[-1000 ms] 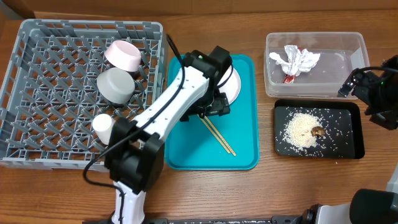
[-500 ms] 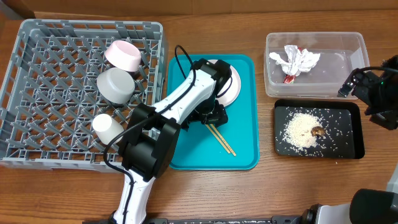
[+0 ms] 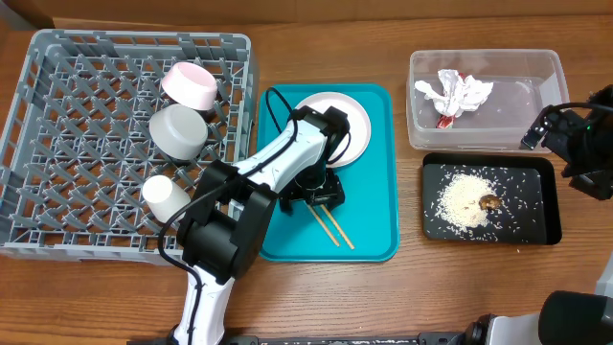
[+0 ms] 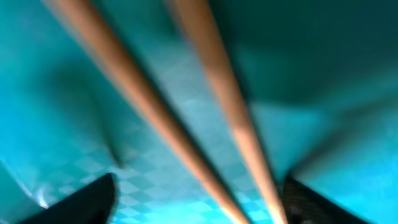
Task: Sort waste into correct bins and load items into the dishwasher
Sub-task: 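Reach the left gripper to the chopsticks on the tray and grasp them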
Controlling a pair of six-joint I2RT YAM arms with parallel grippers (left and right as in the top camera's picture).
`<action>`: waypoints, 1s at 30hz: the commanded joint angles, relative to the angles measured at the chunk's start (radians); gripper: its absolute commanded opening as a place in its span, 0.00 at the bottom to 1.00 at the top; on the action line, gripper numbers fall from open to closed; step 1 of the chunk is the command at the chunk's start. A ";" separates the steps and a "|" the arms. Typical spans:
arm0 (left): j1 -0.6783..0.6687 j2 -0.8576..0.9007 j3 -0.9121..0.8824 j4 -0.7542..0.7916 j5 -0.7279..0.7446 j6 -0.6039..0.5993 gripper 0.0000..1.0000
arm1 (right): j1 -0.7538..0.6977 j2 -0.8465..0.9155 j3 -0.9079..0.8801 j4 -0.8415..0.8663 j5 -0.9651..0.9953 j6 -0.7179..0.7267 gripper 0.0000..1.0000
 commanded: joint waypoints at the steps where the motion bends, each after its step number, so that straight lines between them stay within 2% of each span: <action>1: -0.004 0.042 -0.043 0.029 -0.047 -0.003 0.57 | 0.001 -0.018 0.020 0.002 0.005 0.000 1.00; 2: -0.004 0.042 -0.043 0.042 -0.046 0.003 0.46 | 0.001 -0.018 0.020 0.002 0.005 0.000 1.00; 7: -0.004 0.042 -0.043 0.048 -0.047 0.004 0.27 | 0.001 -0.018 0.020 0.002 0.005 0.000 1.00; 9: -0.003 0.042 -0.043 0.047 -0.047 0.004 0.09 | 0.001 -0.018 0.020 0.002 0.005 0.000 1.00; 10: -0.001 0.042 -0.043 0.047 -0.047 0.003 0.04 | 0.001 -0.018 0.020 0.002 0.005 0.000 1.00; 23: 0.023 -0.004 0.000 0.055 -0.074 0.032 0.04 | 0.001 -0.018 0.020 0.002 0.005 0.000 1.00; 30: 0.023 -0.114 0.006 0.051 -0.103 0.034 0.04 | 0.001 -0.018 0.020 0.002 0.005 0.000 1.00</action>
